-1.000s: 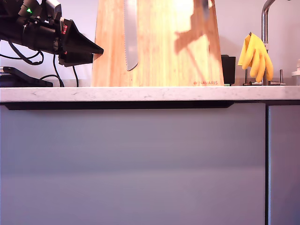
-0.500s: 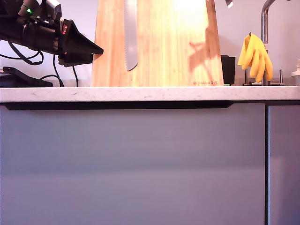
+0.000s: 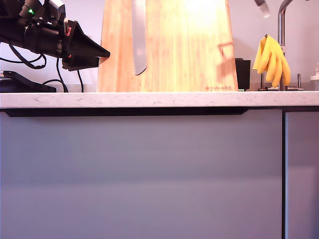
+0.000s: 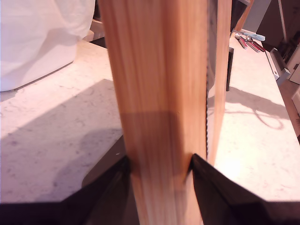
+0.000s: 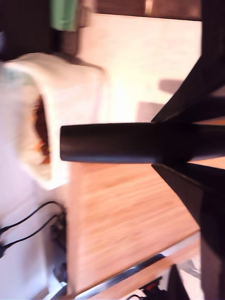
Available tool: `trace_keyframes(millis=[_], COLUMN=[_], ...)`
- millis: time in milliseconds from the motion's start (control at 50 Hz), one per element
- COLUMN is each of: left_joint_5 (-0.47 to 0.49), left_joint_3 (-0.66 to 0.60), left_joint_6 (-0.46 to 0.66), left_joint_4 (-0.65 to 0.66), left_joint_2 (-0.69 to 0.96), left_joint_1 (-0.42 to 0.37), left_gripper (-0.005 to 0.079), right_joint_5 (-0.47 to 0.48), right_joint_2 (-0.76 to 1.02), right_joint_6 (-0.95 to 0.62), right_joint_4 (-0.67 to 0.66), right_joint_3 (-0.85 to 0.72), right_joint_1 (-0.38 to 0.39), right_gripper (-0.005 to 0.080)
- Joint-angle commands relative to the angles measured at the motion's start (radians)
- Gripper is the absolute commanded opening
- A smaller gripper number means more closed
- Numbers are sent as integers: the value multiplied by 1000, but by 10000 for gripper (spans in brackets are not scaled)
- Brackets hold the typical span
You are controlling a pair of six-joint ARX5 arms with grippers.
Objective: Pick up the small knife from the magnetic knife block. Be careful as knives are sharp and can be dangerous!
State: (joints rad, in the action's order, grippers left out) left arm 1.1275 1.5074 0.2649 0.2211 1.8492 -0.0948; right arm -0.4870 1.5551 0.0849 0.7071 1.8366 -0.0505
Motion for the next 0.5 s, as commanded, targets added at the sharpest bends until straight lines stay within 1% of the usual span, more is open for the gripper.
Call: trace_keyframes(millis=[0, 200, 320, 480], left_joint_5=[-9, -9, -9, -9], left_joint_3=[6, 6, 6, 6], left_joint_6=[-3, -3, -3, -3], left_joint_4=[-5, -6, -7, -10], left_joint_2=[25, 25, 25, 25], left_joint_1=[-52, -57, -62, -65], left_gripper=[-19, -19, -19, -19], right_joint_5=[-6, -9, -9, -10], right_joint_2=[-2, 13, 43, 87], right_joint_6=[5, 24, 24, 24], right_joint_4=[3, 56, 101, 129], right_joint_3=[11, 11, 11, 11], right_joint_1=[5, 16, 20, 20], right_gripper=[-13, -13, -13, -13])
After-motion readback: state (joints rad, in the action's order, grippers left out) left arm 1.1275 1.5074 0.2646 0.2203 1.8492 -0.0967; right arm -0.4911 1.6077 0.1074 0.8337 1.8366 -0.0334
